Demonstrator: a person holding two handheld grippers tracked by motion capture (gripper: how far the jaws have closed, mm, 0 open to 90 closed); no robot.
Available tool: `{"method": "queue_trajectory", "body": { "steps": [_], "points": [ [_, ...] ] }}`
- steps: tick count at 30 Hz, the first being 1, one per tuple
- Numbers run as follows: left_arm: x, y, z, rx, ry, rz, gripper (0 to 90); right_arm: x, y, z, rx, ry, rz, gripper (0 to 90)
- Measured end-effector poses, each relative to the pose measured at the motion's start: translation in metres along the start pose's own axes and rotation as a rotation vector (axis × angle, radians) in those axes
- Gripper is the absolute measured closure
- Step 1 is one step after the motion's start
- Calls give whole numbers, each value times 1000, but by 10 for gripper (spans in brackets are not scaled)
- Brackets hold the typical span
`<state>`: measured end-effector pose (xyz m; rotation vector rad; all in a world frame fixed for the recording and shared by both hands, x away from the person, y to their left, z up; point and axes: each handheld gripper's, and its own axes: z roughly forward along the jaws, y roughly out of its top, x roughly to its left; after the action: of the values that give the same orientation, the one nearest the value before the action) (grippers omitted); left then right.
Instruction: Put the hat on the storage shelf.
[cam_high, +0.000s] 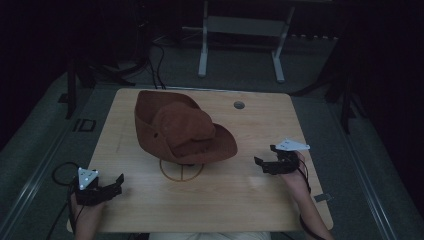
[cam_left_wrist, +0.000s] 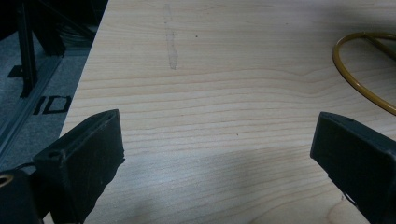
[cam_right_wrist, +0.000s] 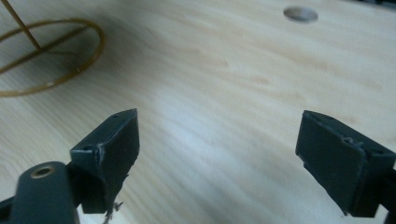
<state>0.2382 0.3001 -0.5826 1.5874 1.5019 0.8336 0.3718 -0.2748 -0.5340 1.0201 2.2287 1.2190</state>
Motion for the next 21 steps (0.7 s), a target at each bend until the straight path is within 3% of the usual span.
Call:
{"method": "queue_trajectory", "body": {
  "steps": [7, 14, 21],
  "points": [
    [0, 0, 0, 0, 3, 0, 34, -8, -18, -8, 7, -32, 37, 121],
    [0, 0, 0, 3, 1, 2, 34, -14, -35, -20, -9, -74, 31, 117],
    [1, 0, 0, 2, -1, 0, 33, -8, -50, -30, 4, -84, 25, 117]
  ]
}}
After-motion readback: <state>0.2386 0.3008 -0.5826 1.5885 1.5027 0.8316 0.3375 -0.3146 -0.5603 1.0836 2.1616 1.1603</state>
